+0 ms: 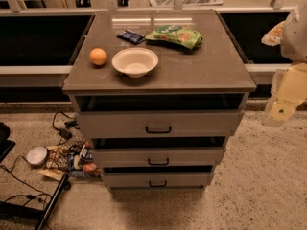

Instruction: Open middle drawer

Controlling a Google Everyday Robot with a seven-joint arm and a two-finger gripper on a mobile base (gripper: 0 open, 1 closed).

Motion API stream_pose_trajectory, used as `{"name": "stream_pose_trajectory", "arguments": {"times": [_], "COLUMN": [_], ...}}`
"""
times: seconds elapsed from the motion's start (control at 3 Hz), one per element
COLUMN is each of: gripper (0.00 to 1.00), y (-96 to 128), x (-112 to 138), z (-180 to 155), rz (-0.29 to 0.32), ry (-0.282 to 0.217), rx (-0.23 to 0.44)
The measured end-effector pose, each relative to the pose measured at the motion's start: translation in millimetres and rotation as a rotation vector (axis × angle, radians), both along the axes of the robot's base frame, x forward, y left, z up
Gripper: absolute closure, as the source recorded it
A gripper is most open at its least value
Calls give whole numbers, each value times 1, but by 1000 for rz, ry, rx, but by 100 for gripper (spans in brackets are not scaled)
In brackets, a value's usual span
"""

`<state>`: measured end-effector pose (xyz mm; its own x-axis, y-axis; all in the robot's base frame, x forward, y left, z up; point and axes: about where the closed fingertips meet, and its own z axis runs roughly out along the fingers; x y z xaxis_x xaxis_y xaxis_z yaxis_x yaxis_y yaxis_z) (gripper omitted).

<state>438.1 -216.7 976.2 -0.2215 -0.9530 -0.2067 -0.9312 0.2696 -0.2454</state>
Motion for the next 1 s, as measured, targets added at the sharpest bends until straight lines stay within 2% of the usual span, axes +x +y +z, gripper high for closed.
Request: {"name": "stream_pose_trajectory", "arguments": {"times": [0.33, 0.67, 1.0], "gripper": [0, 0, 0], "y": [0, 3, 12], "x": [0, 2, 3], "z": [0, -21, -69], "rz": [0, -1, 23], "ry": [0, 17, 26], "rx": [0, 5, 13]}}
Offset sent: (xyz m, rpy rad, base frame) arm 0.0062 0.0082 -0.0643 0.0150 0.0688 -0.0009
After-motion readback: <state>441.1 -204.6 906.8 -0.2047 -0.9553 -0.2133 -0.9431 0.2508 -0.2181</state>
